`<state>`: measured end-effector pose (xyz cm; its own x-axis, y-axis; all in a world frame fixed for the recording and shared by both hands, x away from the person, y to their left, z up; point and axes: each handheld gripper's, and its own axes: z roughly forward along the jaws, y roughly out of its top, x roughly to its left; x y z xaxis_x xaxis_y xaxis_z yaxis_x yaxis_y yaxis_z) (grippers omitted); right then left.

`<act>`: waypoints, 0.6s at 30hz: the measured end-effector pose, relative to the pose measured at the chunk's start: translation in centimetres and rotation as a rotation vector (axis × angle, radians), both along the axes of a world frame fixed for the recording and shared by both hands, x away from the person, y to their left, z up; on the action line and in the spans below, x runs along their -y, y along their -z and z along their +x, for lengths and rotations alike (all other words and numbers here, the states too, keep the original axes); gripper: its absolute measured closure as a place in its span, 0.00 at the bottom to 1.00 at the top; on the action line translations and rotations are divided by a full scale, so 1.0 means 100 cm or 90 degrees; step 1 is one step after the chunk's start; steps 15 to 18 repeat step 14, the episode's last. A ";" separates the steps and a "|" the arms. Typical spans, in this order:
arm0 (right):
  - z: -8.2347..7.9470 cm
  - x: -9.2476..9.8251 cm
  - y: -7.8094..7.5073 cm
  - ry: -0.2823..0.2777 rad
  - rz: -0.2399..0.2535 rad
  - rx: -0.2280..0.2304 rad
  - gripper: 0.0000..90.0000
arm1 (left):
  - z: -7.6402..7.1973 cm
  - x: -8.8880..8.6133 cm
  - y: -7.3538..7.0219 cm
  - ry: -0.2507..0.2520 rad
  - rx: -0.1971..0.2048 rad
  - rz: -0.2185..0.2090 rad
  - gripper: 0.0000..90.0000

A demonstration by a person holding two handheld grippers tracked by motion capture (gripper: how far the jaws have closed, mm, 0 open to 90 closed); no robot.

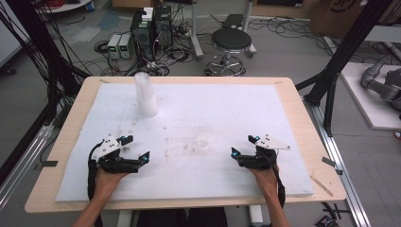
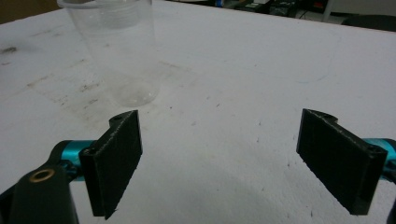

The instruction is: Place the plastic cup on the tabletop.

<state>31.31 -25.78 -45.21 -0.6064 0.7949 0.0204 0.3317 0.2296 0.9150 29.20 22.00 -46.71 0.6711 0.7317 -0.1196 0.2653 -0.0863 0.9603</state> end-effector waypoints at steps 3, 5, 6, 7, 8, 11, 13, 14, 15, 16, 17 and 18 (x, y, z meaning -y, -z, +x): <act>0.000 -0.001 0.000 0.001 -0.006 -0.004 0.16 | 0.000 0.000 0.000 0.001 0.003 0.005 0.04; 0.000 -0.001 0.000 0.001 -0.006 -0.005 0.15 | 0.000 0.001 0.000 0.000 0.004 0.008 0.04; 0.000 -0.001 0.000 0.000 -0.005 -0.006 0.16 | 0.000 0.001 0.000 0.002 0.002 0.008 0.04; 0.001 -0.001 0.001 -0.002 -0.005 -0.009 0.16 | 0.000 0.001 0.000 0.003 -0.001 0.009 0.04; 0.002 -0.001 0.001 -0.004 -0.007 -0.011 0.16 | 0.000 0.002 0.000 -0.001 0.000 0.011 0.04; 0.002 -0.003 0.001 -0.007 -0.018 -0.013 0.15 | 0.000 0.002 0.000 -0.003 -0.001 0.013 0.04; 0.001 -0.005 0.001 -0.006 -0.028 -0.008 0.15 | 0.000 0.001 0.000 0.000 -0.001 0.010 0.04; 0.001 -0.005 0.001 -0.007 -0.028 -0.011 0.15 | 0.000 0.001 0.000 -0.003 -0.002 0.008 0.04; 0.001 -0.005 0.001 -0.007 -0.028 -0.011 0.15 | 0.000 0.001 0.000 -0.003 -0.002 0.008 0.04; 0.001 -0.005 0.001 -0.007 -0.028 -0.011 0.15 | 0.000 0.001 0.000 -0.003 -0.002 0.008 0.04; 0.001 -0.005 0.001 -0.007 -0.028 -0.011 0.15 | 0.000 0.001 0.000 -0.003 -0.002 0.008 0.04; 0.001 -0.005 0.001 -0.007 -0.028 -0.011 0.15 | 0.000 0.001 0.000 -0.003 -0.002 0.008 0.04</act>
